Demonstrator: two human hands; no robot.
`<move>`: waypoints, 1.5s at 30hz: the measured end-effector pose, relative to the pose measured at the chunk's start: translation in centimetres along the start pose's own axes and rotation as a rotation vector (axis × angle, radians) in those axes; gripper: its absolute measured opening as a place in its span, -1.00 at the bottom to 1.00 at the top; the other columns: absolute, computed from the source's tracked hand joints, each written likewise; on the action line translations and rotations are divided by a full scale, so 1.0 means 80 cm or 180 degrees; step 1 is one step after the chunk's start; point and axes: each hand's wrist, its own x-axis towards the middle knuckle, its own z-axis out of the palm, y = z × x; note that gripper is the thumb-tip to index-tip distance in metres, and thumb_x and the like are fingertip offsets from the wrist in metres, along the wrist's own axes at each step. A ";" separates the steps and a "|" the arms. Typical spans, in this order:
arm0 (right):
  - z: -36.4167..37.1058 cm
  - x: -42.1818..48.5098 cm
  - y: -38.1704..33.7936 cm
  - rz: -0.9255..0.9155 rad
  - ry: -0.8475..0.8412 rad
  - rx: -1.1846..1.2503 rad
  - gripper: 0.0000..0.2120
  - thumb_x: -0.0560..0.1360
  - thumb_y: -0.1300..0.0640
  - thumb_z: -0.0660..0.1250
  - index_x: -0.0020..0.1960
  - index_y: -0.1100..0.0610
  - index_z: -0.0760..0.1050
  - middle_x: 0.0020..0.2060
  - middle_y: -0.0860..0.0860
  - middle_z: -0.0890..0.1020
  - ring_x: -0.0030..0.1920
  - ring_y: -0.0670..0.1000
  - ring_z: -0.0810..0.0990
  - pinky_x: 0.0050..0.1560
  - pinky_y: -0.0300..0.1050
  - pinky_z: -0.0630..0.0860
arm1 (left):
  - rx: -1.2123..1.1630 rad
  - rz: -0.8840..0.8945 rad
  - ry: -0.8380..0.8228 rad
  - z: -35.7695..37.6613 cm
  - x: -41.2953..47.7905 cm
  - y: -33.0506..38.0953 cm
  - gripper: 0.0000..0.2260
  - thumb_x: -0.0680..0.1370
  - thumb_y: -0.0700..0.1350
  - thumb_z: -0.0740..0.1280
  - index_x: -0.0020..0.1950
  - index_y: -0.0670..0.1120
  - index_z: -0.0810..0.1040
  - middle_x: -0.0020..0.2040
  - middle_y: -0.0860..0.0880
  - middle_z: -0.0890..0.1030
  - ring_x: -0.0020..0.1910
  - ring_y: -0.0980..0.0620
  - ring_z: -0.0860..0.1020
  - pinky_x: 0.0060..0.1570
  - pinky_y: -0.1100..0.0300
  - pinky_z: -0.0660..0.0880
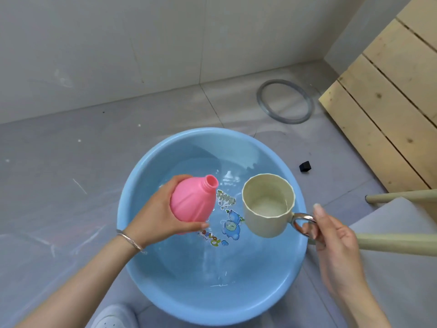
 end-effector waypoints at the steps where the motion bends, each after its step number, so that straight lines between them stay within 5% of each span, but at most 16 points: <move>1: 0.002 0.001 -0.006 -0.0054 0.0038 -0.0088 -0.48 0.23 -0.27 0.47 -0.50 0.10 0.32 -0.45 0.13 0.26 -0.42 -0.06 0.40 -0.27 -0.38 0.47 | 0.0047 0.0045 -0.0020 0.003 0.001 -0.003 -0.21 0.10 0.23 0.61 0.24 0.22 0.35 0.14 0.27 0.49 0.07 0.29 0.50 -0.04 0.36 0.44; 6: 0.016 -0.001 -0.032 -0.0270 0.0051 -0.0682 -0.61 0.38 0.04 0.32 -0.43 0.21 0.20 -0.42 0.09 0.16 -0.52 -0.17 0.28 -0.41 -0.45 0.33 | 0.0381 0.0057 0.0006 0.018 -0.003 -0.011 -0.06 0.08 0.23 0.61 0.38 0.17 0.28 0.23 0.27 0.42 0.12 0.23 0.46 0.13 0.30 0.40; 9: 0.018 -0.002 -0.037 -0.0266 0.0061 -0.0884 -0.60 0.44 0.16 0.34 -0.44 0.32 0.26 -0.59 -0.02 0.28 -0.57 -0.21 0.38 -0.44 -0.46 0.27 | 0.0437 0.0085 0.0004 0.022 -0.006 -0.016 -0.10 0.08 0.24 0.61 0.34 0.15 0.32 0.20 0.24 0.44 0.11 0.21 0.47 0.13 0.30 0.41; 12: 0.026 -0.007 -0.047 -0.0331 0.0029 -0.1039 -0.60 0.47 0.26 0.33 -0.47 0.20 0.24 -0.71 -0.13 0.30 -0.62 -0.23 0.38 -0.50 -0.46 0.23 | 0.0416 0.0163 -0.0025 0.023 -0.006 -0.018 -0.16 0.07 0.29 0.57 0.28 0.16 0.35 0.16 0.25 0.46 0.09 0.23 0.48 0.10 0.30 0.44; 21: 0.036 -0.011 -0.057 -0.0456 -0.0102 -0.1452 -0.60 0.32 -0.05 0.38 -0.60 0.02 0.32 -0.60 -0.15 0.14 -0.36 0.04 0.24 -0.12 -0.13 0.30 | 0.0497 0.0172 -0.0005 0.025 -0.007 -0.026 -0.15 0.08 0.34 0.52 0.30 0.17 0.33 0.19 0.22 0.44 0.14 0.15 0.46 0.15 0.16 0.46; 25: 0.039 -0.012 -0.065 -0.0544 -0.0088 -0.1624 -0.61 0.30 -0.06 0.39 -0.58 0.06 0.35 -0.60 -0.09 0.22 -0.35 -0.01 0.37 -0.41 -0.24 0.18 | 0.0505 0.0155 0.0034 0.024 -0.006 -0.028 -0.14 0.08 0.35 0.52 0.30 0.17 0.33 0.19 0.21 0.45 0.14 0.14 0.47 0.14 0.12 0.47; 33: 0.043 -0.012 -0.076 -0.0750 -0.0056 -0.1819 -0.63 0.34 0.06 0.45 -0.49 0.18 0.37 -0.54 0.24 0.29 -0.45 -0.01 0.27 -0.46 -0.25 0.14 | 0.0638 0.0127 0.0023 0.024 -0.009 -0.035 -0.15 0.08 0.37 0.49 0.30 0.19 0.32 0.18 0.25 0.45 0.13 0.13 0.45 0.13 0.10 0.47; 37: 0.040 -0.009 -0.076 -0.0769 0.0045 -0.1890 -0.60 0.37 0.11 0.47 -0.51 0.14 0.34 -0.58 -0.03 0.23 -0.44 0.00 0.27 -0.45 -0.24 0.15 | 0.0634 0.0130 -0.0005 0.022 -0.010 -0.035 -0.17 0.08 0.35 0.51 0.28 0.21 0.32 0.15 0.27 0.45 0.11 0.13 0.45 0.10 0.09 0.48; 45: 0.044 -0.009 -0.084 -0.0806 0.0077 -0.1996 -0.68 0.36 0.12 0.48 -0.42 0.22 0.42 -0.61 -0.07 0.23 -0.52 -0.09 0.18 -0.51 -0.33 0.11 | 0.0534 0.0175 -0.0015 0.023 -0.010 -0.034 -0.17 0.09 0.29 0.55 0.29 0.16 0.35 0.16 0.23 0.47 0.08 0.15 0.49 0.11 0.16 0.47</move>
